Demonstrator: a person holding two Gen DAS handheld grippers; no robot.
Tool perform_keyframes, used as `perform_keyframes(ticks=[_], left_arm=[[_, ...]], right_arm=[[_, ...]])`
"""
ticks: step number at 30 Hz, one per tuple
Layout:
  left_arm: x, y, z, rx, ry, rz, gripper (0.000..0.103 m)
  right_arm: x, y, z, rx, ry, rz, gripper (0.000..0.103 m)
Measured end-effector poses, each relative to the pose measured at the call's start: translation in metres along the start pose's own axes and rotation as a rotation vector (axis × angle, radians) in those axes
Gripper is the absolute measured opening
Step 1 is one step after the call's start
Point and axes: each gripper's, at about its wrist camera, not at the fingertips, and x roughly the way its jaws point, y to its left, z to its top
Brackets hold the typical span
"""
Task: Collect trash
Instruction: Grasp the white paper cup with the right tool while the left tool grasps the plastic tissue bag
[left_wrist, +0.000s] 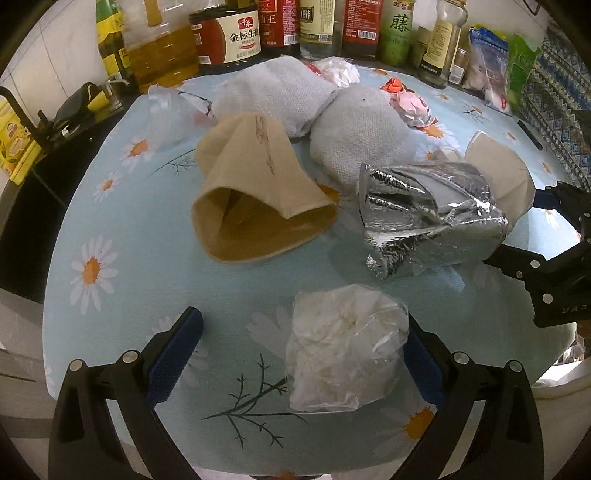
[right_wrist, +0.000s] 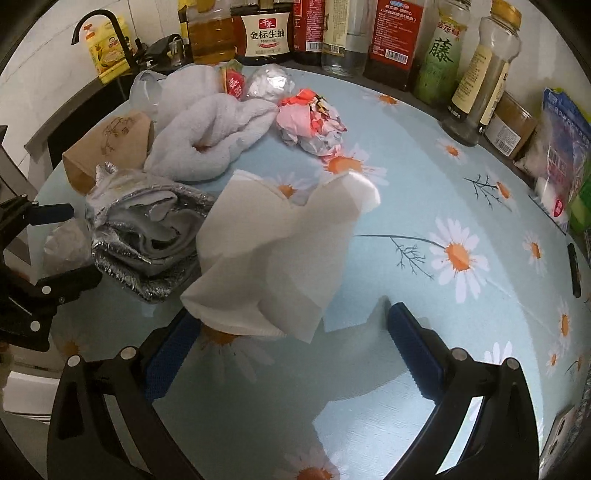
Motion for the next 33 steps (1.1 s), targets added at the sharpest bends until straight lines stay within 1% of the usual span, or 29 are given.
perform_keyframes(ticks=[2, 6, 10, 11, 12, 13, 14, 16, 17, 21, 22, 23, 25, 27, 29, 31, 33], left_arm=[[0.000, 0.000, 0.000, -0.004, -0.001, -0.001, 0.098], [-0.001, 0.001, -0.005, -0.014, -0.041, 0.000, 0.098], [-0.002, 0.000, -0.006, -0.036, -0.069, 0.011, 0.098], [-0.002, 0.000, -0.006, -0.041, -0.071, 0.013, 0.098], [-0.002, 0.000, -0.006, -0.042, -0.073, 0.014, 0.098], [-0.002, 0.000, -0.006, -0.041, -0.076, 0.014, 0.098], [-0.003, 0.000, -0.007, -0.039, -0.080, 0.013, 0.098], [-0.003, 0.000, -0.008, -0.036, -0.088, 0.010, 0.097], [-0.004, 0.000, -0.009, -0.034, -0.093, 0.008, 0.096], [-0.008, -0.001, -0.010, -0.037, -0.111, 0.010, 0.085], [-0.009, -0.002, -0.010, -0.039, -0.114, 0.010, 0.078], [-0.011, -0.002, -0.010, -0.045, -0.116, 0.010, 0.074], [-0.013, -0.003, -0.010, -0.055, -0.116, 0.010, 0.062], [-0.016, -0.003, -0.009, -0.082, -0.116, -0.012, 0.054], [-0.019, -0.005, -0.009, -0.098, -0.124, -0.019, 0.053], [-0.024, -0.012, -0.010, -0.090, -0.143, 0.009, 0.052], [-0.028, -0.017, -0.011, -0.094, -0.155, 0.015, 0.051]], right_arm=[[0.000, 0.001, -0.001, 0.010, -0.012, -0.007, 0.100], [0.000, 0.002, -0.001, 0.020, -0.008, -0.016, 0.100], [-0.001, 0.003, -0.003, 0.019, -0.041, -0.020, 0.099], [-0.002, 0.003, -0.003, 0.007, -0.047, -0.011, 0.096], [-0.005, 0.002, -0.003, -0.002, -0.059, -0.005, 0.091], [-0.008, -0.001, -0.002, 0.008, -0.064, -0.015, 0.076], [-0.010, -0.005, -0.001, 0.021, -0.065, -0.018, 0.066], [-0.011, -0.013, 0.001, 0.039, -0.057, 0.000, 0.055], [-0.012, -0.017, 0.002, 0.041, -0.051, 0.009, 0.053], [-0.018, -0.023, 0.001, 0.022, -0.056, 0.019, 0.053], [-0.018, -0.022, 0.001, 0.018, -0.059, 0.022, 0.053], [-0.021, -0.022, 0.001, 0.013, -0.064, 0.029, 0.053], [-0.024, -0.021, 0.000, 0.001, -0.078, 0.038, 0.053], [-0.029, -0.019, -0.002, -0.016, -0.091, 0.042, 0.053], [-0.033, -0.017, -0.005, -0.031, -0.100, 0.048, 0.053], [-0.038, -0.017, -0.007, -0.047, -0.107, 0.055, 0.053], [-0.044, -0.017, -0.010, -0.064, -0.121, 0.061, 0.053]])
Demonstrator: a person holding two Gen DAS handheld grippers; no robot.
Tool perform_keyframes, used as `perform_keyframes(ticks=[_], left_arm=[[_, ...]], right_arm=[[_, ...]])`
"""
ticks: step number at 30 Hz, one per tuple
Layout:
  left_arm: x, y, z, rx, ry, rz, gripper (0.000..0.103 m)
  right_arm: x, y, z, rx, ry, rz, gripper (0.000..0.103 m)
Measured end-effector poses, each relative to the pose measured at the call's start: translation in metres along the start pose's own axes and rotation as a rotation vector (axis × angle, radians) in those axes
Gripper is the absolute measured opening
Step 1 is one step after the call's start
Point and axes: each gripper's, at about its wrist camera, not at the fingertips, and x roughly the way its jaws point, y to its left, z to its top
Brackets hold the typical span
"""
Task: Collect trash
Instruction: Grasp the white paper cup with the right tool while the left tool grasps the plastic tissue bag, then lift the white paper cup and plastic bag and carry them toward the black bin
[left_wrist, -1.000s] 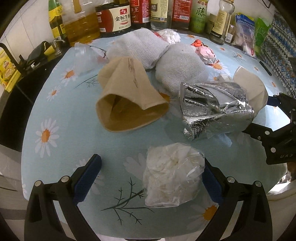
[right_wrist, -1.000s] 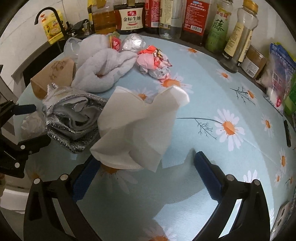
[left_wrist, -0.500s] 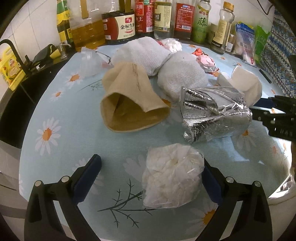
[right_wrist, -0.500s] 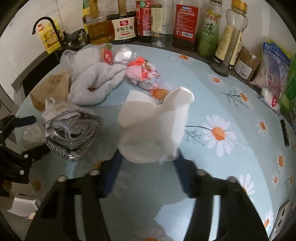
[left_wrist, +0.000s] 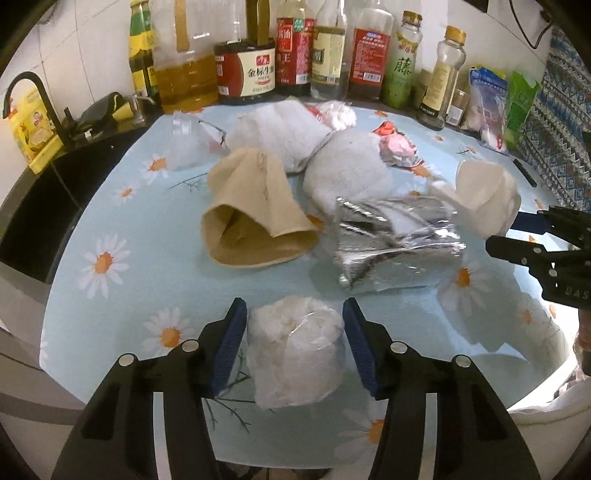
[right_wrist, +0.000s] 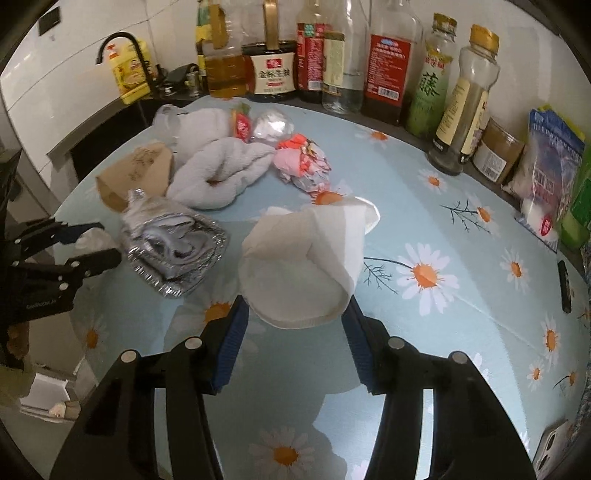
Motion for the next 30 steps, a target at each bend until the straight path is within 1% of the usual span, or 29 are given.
perform_keyframes(ticks=[6, 9, 10, 12, 14, 15, 16, 17, 18, 19, 20, 21, 27, 28, 30], left_arm=[[-0.019, -0.012, -0.004, -0.029, -0.034, 0.021, 0.051], [-0.028, -0.020, -0.007, -0.029, -0.042, 0.044, 0.050], [-0.029, -0.022, -0.009, -0.030, -0.041, 0.047, 0.047], [-0.032, -0.027, -0.013, -0.033, -0.037, 0.060, 0.044], [-0.034, -0.030, -0.018, -0.041, -0.032, 0.070, 0.043], [-0.034, -0.032, -0.021, -0.048, -0.028, 0.078, 0.039], [-0.035, -0.032, -0.022, -0.053, -0.023, 0.080, 0.036], [-0.035, -0.033, -0.024, -0.060, -0.015, 0.072, 0.036], [-0.036, -0.034, -0.026, -0.064, -0.014, 0.072, 0.035], [-0.036, -0.034, -0.027, -0.066, -0.013, 0.076, 0.034], [-0.036, -0.035, -0.029, -0.069, -0.008, 0.078, 0.034], [-0.036, -0.036, -0.030, -0.070, -0.009, 0.080, 0.034], [-0.038, -0.038, -0.033, -0.086, -0.013, 0.077, 0.034], [-0.038, -0.039, -0.034, -0.084, -0.012, 0.080, 0.034], [-0.039, -0.040, -0.034, -0.083, -0.012, 0.084, 0.034]], right_arm=[[-0.020, -0.002, -0.010, -0.042, -0.029, 0.018, 0.051], [-0.025, -0.002, -0.015, -0.058, -0.037, 0.030, 0.048], [-0.027, -0.002, -0.018, -0.063, -0.041, 0.037, 0.046], [-0.031, -0.003, -0.022, -0.070, -0.047, 0.046, 0.046], [-0.034, -0.004, -0.027, -0.078, -0.053, 0.051, 0.043], [-0.036, -0.005, -0.029, -0.083, -0.054, 0.055, 0.042], [-0.038, -0.006, -0.030, -0.086, -0.057, 0.057, 0.042], [-0.041, -0.006, -0.032, -0.090, -0.062, 0.057, 0.041], [-0.042, -0.007, -0.033, -0.093, -0.064, 0.058, 0.040], [-0.044, -0.008, -0.035, -0.098, -0.065, 0.059, 0.027], [-0.045, -0.008, -0.037, -0.101, -0.062, 0.058, 0.023], [-0.046, -0.009, -0.039, -0.107, -0.058, 0.060, 0.022], [-0.052, -0.017, -0.049, -0.105, -0.061, 0.053, 0.021], [-0.052, -0.019, -0.049, -0.098, -0.059, 0.057, 0.022], [-0.053, -0.024, -0.051, -0.084, -0.054, 0.069, 0.029]])
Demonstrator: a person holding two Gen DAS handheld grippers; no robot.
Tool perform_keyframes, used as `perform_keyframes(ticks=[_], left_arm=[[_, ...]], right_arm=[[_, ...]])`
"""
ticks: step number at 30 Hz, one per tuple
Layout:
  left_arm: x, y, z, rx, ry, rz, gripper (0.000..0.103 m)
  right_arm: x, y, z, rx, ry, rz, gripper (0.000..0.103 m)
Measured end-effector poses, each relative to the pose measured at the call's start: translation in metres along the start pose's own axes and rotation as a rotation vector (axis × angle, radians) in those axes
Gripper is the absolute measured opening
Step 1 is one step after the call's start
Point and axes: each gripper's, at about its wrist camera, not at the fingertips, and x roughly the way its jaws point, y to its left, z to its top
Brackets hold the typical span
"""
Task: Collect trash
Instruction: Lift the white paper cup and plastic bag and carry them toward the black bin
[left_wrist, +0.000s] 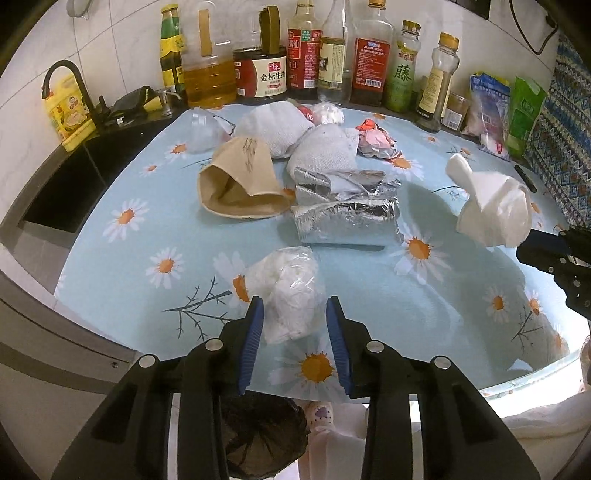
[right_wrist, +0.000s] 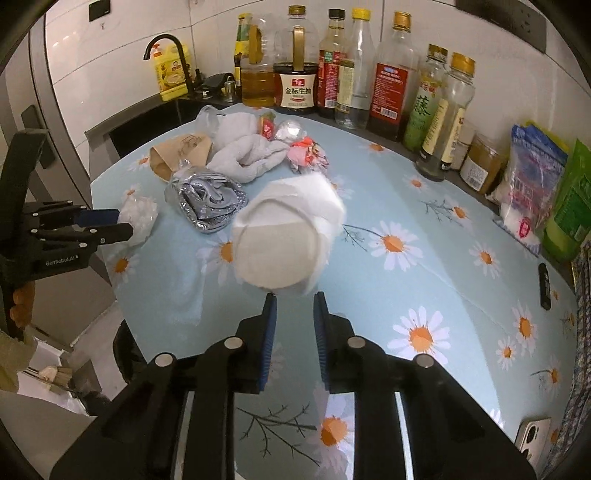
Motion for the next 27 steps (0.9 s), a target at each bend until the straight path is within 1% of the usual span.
perform_keyframes(ticks=[1, 3, 5, 7, 9, 13, 18, 24, 27], left_arm=[[0.000, 0.000, 0.000, -0.002, 0.000, -0.002, 0.033], [0.000, -0.001, 0.000, -0.003, -0.001, -0.008, 0.033], [0.000, -0.002, 0.000, 0.002, -0.003, -0.005, 0.034], [0.001, -0.002, 0.000, 0.007, -0.005, -0.005, 0.034], [0.001, -0.001, 0.001, 0.006, -0.006, -0.006, 0.034], [0.003, 0.001, 0.003, 0.004, -0.007, -0.010, 0.034], [0.005, 0.004, 0.005, 0.016, -0.010, -0.011, 0.034], [0.007, 0.007, 0.009, 0.036, -0.015, -0.025, 0.034], [0.008, 0.009, 0.010, 0.039, -0.018, -0.033, 0.034]], right_arm=[[0.000, -0.003, -0.001, 0.009, 0.008, 0.007, 0.038], [0.001, -0.006, -0.003, 0.019, 0.015, 0.008, 0.042], [0.003, -0.007, -0.003, 0.025, 0.024, 0.010, 0.058], [0.003, -0.007, -0.004, 0.025, 0.026, 0.020, 0.061], [0.004, -0.004, -0.004, 0.018, 0.026, 0.029, 0.067], [0.005, 0.004, 0.002, 0.010, 0.024, 0.067, 0.069], [0.007, 0.017, 0.016, -0.008, 0.013, 0.107, 0.079], [0.027, 0.034, 0.031, -0.024, 0.029, 0.146, 0.079], [0.041, 0.043, 0.037, -0.051, 0.057, 0.117, 0.079]])
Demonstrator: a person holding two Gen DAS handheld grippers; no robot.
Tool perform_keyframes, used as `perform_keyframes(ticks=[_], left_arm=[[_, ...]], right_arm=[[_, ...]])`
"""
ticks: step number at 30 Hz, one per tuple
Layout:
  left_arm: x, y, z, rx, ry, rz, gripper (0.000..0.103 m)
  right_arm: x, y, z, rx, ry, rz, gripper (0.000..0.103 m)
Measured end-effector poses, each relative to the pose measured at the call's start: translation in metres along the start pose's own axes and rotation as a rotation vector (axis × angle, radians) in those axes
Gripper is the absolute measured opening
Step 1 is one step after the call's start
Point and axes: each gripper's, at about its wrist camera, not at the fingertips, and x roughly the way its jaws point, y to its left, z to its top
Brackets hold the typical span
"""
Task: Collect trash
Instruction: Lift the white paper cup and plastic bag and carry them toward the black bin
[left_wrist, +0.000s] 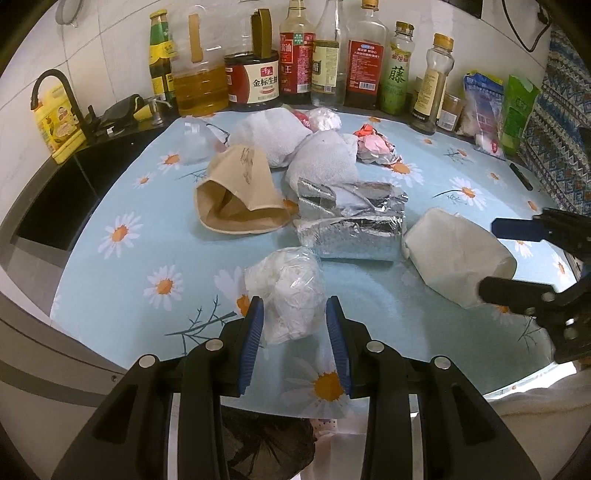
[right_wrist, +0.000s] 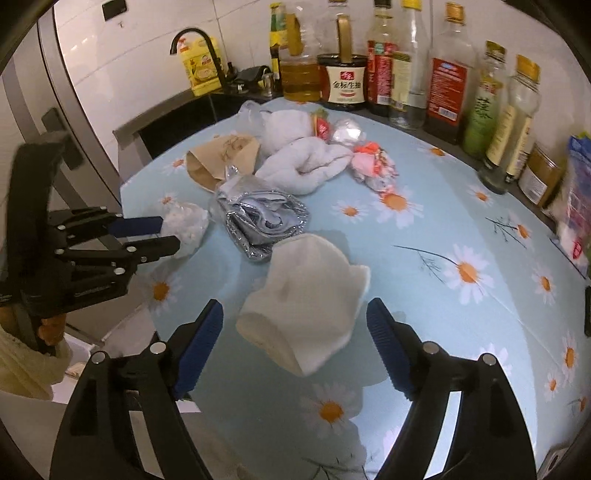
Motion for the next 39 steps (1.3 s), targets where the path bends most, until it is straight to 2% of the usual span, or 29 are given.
perform_keyframes(ticks=[3, 4, 17, 32, 39], left_arm=[[0.002, 0.004, 0.002, 0.002, -0.005, -0.005, 0.034], [0.003, 0.005, 0.003, 0.004, -0.006, -0.006, 0.034], [-0.001, 0.002, 0.000, 0.010, 0.005, -0.016, 0.034], [-0.026, -0.026, -0.033, -0.056, 0.027, 0.060, 0.033], [-0.053, -0.039, -0.056, -0.113, 0.017, 0.123, 0.033]], right_arm=[[0.012, -0.002, 0.000, 0.000, 0.035, -0.021, 0.079], [0.014, -0.004, 0.000, 0.009, 0.041, -0.018, 0.074], [0.001, -0.021, -0.005, 0.045, 0.037, 0.008, 0.074], [-0.033, -0.021, -0.035, -0.010, 0.018, 0.068, 0.074], [-0.045, -0.009, -0.049, -0.093, 0.019, 0.132, 0.074]])
